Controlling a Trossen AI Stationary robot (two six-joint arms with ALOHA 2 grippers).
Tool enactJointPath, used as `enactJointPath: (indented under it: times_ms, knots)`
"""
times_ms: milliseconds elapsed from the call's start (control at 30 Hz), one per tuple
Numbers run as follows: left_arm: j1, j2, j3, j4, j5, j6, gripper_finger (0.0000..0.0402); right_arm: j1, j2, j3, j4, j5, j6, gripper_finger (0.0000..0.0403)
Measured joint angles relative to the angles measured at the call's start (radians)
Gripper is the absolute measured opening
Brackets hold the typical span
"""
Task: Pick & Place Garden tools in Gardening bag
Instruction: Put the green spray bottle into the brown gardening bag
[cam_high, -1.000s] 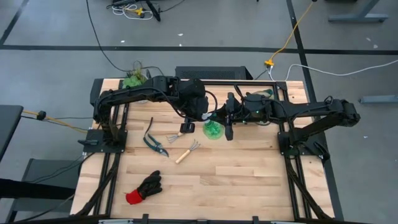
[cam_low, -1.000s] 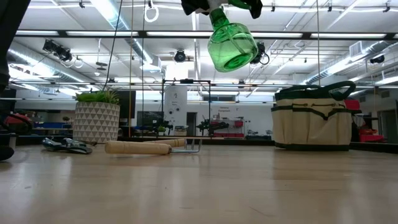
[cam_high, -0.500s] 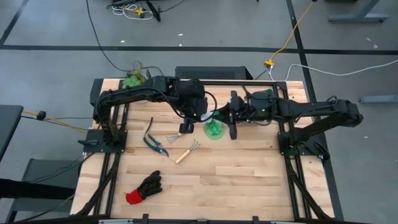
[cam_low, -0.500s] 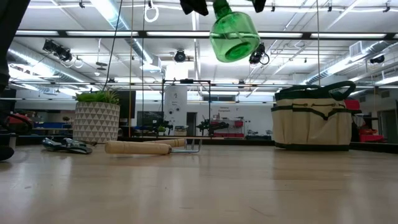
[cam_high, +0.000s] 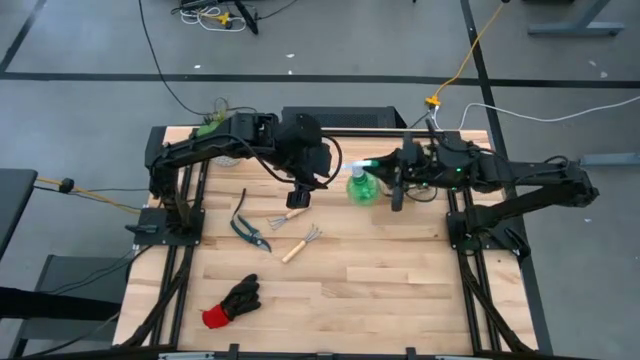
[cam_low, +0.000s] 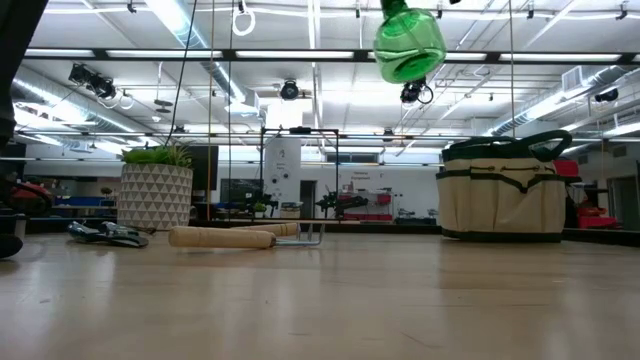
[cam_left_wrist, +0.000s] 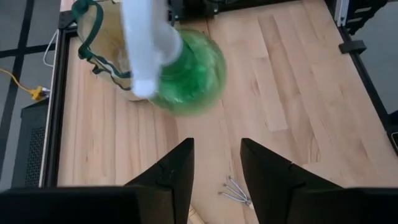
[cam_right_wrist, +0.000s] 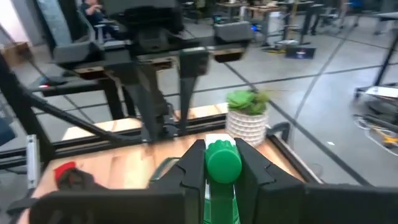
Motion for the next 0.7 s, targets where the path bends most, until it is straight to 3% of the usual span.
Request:
enactJointPath:
  times_ms: [267, 700]
  knots:
    - [0.000, 0.001, 0.004, 0.001, 0.000, 0.000, 0.0140, 0.000, -0.079, 0.000, -0.111, 0.178, -0.002, 0.0046]
    - [0.000, 0.001, 0.004, 0.001, 0.000, -0.001, 0.0140, 0.003, -0.151, 0.000, -0.248, 0.371, 0.009, 0.0046]
